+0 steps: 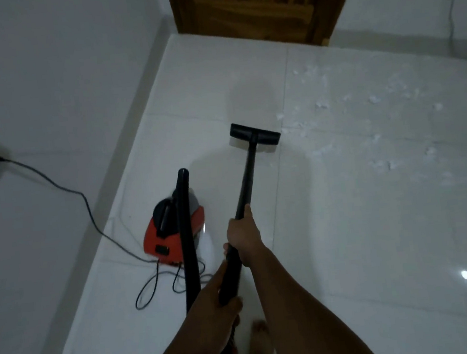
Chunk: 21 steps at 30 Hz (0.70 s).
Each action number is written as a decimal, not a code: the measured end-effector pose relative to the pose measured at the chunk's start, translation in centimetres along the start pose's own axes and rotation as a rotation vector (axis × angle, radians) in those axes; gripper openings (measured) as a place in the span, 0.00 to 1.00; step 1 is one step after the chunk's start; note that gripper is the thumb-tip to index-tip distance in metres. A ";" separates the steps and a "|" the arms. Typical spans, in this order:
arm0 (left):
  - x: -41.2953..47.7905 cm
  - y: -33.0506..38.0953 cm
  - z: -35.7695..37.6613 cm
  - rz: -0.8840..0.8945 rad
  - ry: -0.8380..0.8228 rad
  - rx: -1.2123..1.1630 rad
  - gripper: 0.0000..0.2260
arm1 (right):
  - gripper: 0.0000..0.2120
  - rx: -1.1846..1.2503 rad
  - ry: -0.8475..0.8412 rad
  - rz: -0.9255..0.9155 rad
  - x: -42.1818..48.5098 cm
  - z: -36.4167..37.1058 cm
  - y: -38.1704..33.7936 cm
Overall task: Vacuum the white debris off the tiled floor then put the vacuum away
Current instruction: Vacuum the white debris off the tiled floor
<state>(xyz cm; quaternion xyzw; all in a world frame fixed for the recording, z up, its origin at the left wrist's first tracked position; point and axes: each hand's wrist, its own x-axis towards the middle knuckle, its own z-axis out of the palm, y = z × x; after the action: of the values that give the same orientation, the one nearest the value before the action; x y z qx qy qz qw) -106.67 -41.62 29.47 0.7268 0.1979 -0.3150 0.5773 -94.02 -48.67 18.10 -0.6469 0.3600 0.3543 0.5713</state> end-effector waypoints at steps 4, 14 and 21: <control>-4.8 -4.1 1.6 -0.027 -0.016 0.026 0.31 | 0.37 -0.009 0.013 0.012 -3.1 0.0 6.2; -12.9 -14.9 4.2 -0.062 -0.048 -0.060 0.30 | 0.37 -0.064 0.022 0.022 -8.6 1.1 17.9; -13.7 -17.2 6.2 -0.062 -0.076 -0.091 0.30 | 0.42 -0.108 0.030 0.085 -7.7 0.4 22.0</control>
<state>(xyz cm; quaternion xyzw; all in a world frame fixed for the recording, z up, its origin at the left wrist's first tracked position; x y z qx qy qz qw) -129.22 -42.12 25.71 0.6810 0.2123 -0.3508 0.6067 -116.95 -49.75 14.14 -0.6663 0.3760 0.3871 0.5146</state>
